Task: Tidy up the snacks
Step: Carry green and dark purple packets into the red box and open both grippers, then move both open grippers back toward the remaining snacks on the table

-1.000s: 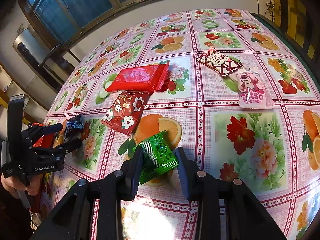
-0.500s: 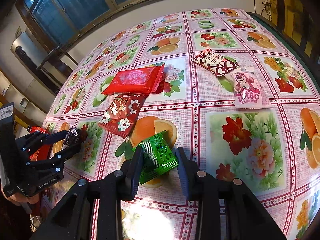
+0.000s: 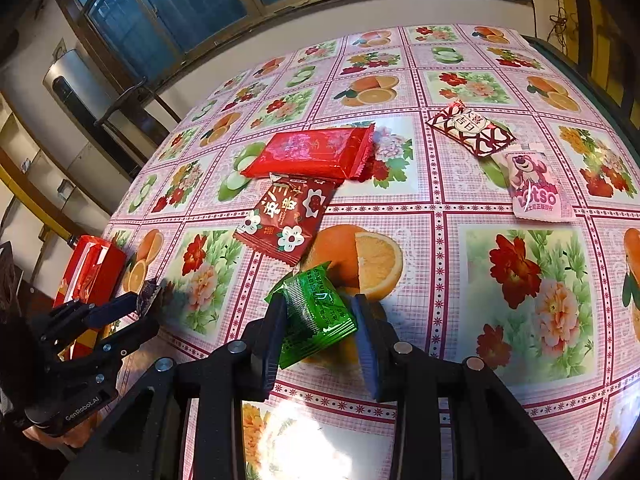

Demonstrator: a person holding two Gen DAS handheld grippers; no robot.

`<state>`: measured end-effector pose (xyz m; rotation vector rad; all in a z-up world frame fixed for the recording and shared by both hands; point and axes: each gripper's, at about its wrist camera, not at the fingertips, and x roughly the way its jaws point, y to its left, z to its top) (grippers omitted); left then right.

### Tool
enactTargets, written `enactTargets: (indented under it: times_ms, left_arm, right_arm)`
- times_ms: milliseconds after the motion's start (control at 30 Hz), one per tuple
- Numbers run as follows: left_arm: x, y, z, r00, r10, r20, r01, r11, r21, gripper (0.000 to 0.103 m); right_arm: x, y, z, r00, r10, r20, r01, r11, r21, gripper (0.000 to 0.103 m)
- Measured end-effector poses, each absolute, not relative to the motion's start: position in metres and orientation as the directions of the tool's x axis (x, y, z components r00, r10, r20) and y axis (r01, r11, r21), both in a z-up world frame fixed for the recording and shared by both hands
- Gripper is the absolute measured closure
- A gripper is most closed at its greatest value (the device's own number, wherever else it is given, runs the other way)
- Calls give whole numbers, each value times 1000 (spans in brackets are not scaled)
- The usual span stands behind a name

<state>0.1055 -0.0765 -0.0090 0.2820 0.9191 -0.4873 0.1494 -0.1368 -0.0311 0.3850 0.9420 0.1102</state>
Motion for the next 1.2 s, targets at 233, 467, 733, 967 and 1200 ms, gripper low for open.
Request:
enactTargets:
  times_ms: [233,467,733,967,1200]
  left_arm:
    - [75,-36,17,567,-345,-748,476,878,-44,69]
    - [48,37,54,672,-302,-676,369,928,-49,68]
    - [37,146,73,745,-115,-657,132,991,-23,68]
    - [34,206,63,731,15,-683,-29,1000,-9,68]
    - [37,227,57,714,118,-690,-139,990,26,33]
  right_arm:
    - [145,-111,-23,614,335,-714,-14,910,415,67]
    - [147,-53,-6,634,466,-617,-143,855,499,67]
    - [166,77,8,573,597,-562,-327,795,511,66]
    - [178,159,10,517,672,-531,-423,739,524,65]
    - [175,175,21,540,702,-464,-455,707,541,41]
